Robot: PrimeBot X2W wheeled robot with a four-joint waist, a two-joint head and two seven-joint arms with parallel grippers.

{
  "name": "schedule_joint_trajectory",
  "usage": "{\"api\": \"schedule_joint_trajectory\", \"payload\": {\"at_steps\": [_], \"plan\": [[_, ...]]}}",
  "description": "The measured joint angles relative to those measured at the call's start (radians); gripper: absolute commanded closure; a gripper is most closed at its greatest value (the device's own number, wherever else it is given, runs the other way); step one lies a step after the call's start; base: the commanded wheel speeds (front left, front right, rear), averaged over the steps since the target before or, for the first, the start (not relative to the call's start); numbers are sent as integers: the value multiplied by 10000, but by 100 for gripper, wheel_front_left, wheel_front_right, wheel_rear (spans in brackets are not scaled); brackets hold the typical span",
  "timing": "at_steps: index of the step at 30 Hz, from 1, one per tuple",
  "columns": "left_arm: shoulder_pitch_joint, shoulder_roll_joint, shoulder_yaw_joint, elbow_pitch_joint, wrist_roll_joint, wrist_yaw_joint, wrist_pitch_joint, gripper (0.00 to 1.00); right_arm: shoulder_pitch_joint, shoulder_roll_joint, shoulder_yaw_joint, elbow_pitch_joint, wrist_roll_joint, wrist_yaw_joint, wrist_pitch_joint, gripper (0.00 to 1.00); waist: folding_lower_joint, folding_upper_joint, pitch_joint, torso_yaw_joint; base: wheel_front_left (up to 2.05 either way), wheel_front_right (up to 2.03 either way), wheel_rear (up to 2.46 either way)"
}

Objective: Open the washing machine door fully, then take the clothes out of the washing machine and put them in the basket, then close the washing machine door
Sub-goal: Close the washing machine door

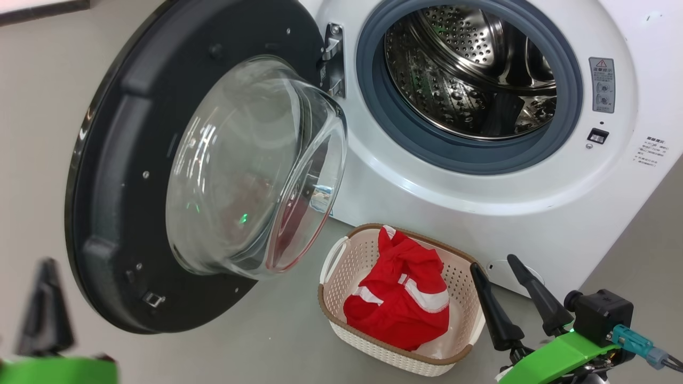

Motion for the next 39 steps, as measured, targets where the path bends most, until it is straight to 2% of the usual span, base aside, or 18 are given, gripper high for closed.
{"api": "schedule_joint_trajectory", "payload": {"at_steps": [7, 10, 13, 20, 27, 30, 35, 39], "plan": [[-1054, 454, 849, 865, -1390, -662, 748, 100, -208, -4, -25, 82, 4, 0, -82, 0, 0, 0, 28, -28, 0, 0, 0], [-1606, 502, 1066, 1396, -2073, -767, 1235, 100, -208, -8, -56, 117, 15, 0, -163, 0, 0, 0, 26, -39, 0, 0, 0], [-2223, 562, 1133, 2027, -2669, -888, 1858, 100, -208, -8, -107, 132, 15, 0, -163, 0, 0, 0, 29, -50, 0, 0, 0], [-3539, 731, 1158, 3641, -3728, -1467, 3010, 100, -208, -8, -186, 161, 15, 0, -165, 0, 0, 0, 14, -130, 0, 0, 0], [-4384, 848, 1141, 4838, -4516, -1576, 4213, 100, -208, -10, -230, 151, 15, 0, -163, 0, 0, 0, 36, -226, 0, 0, 0], [-4686, 986, 1229, 5198, -4982, -1779, 4738, 100, -208, -8, -245, 140, 13, 0, -161, 0, 0, 0, 49, -289, 0, 0, 0], [-4952, 1058, 1436, 5473, -5812, -1988, 5662, 100, -208, -8, -276, 119, 13, 0, -159, 0, 0, 0, 72, -405, 0, 0, 0], [-4961, 1095, 1597, 5461, -6220, -2117, 5994, 100, -207, -10, -313, 113, 13, 0, -159, 0, 0, 0, 80, -468, 0, 0, 0]]}}
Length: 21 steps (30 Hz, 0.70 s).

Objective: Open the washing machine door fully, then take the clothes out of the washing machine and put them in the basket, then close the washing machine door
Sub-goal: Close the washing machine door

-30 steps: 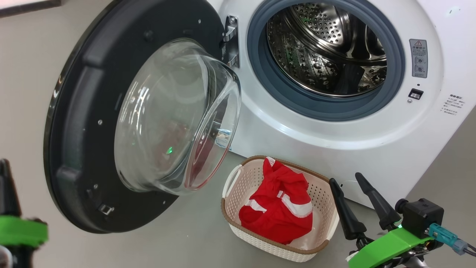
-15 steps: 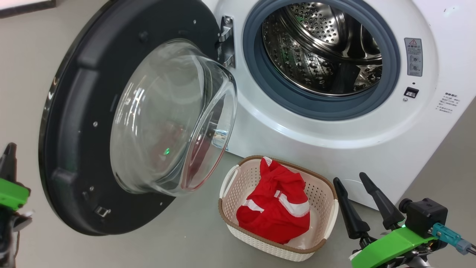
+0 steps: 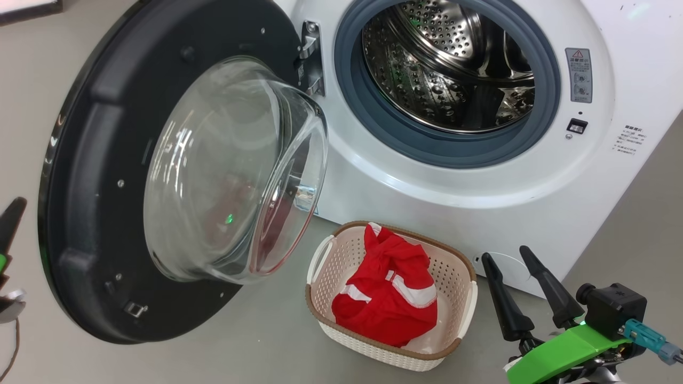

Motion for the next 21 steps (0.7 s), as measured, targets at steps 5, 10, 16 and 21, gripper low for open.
{"api": "schedule_joint_trajectory", "payload": {"at_steps": [5, 10, 16, 21], "plan": [[35, -6, 6, -245, -368, -293, 412, 100, 3, 0, -21, -2, 0, 0, 0, 0, 0, 0, -21, -1, 0, 0, 0], [249, -25, -54, -631, -610, -324, 809, 100, 6, 0, -25, -6, 0, 0, 0, 0, 0, 0, -76, 43, 0, 0, 0], [422, 2, -115, -963, -619, -318, 1037, 100, 6, 2, 10, -10, 0, 0, 0, 0, 0, 0, -124, 68, 0, 0, 0], [466, 2, -251, -1204, -621, -320, 1158, 100, 7, 2, 44, -6, 0, 0, 0, 0, 0, 0, -168, 33, 0, 0, 0]]}}
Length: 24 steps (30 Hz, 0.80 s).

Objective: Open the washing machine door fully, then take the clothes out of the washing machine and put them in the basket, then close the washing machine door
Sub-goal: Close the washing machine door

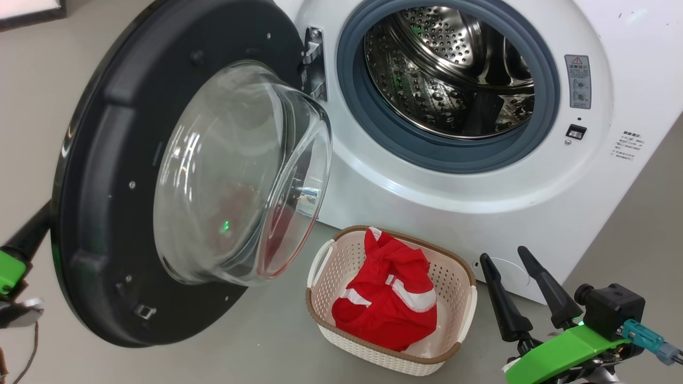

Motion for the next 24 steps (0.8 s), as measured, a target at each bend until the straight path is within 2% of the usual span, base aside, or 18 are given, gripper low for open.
{"api": "schedule_joint_trajectory", "payload": {"at_steps": [9, 16, 24], "plan": [[420, 19, -368, -594, -165, -165, 474, 100, 3, 0, 42, 12, 2, 0, -4, 0, 0, 0, -43, -146, 0, 0, 0], [975, -54, -604, -1553, -506, -343, 901, 100, 5, 2, 42, 4, 2, 0, -13, 0, 0, 0, -36, -400, 0, 0, 0], [2011, -236, -846, -3488, -880, -351, 1216, 100, 92, 0, -213, -182, 0, 0, -13, 0, 0, 0, 35, -854, 0, 0, 0]]}}
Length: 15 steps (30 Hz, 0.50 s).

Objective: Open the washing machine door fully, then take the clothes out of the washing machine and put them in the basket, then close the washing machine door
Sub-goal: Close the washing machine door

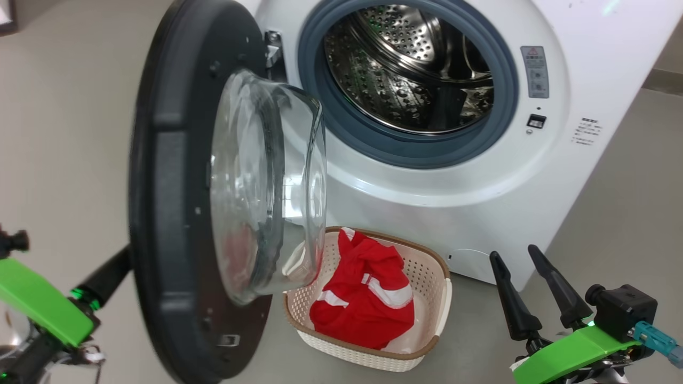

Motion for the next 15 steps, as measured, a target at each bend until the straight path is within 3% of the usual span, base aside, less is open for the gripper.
{"api": "schedule_joint_trajectory", "payload": {"at_steps": [8, 15], "plan": [[496, -313, -545, -1415, -23, -2, 73, 100, 26, 2, -86, -128, 0, 0, 2, 0, -1, 0, 75, -370, 0, 0, 0], [565, -901, -1225, -1689, 493, -180, -303, 100, 26, 2, -113, -148, 0, 0, 10, 0, 0, 0, 139, -676, 0, 0, 0]]}}
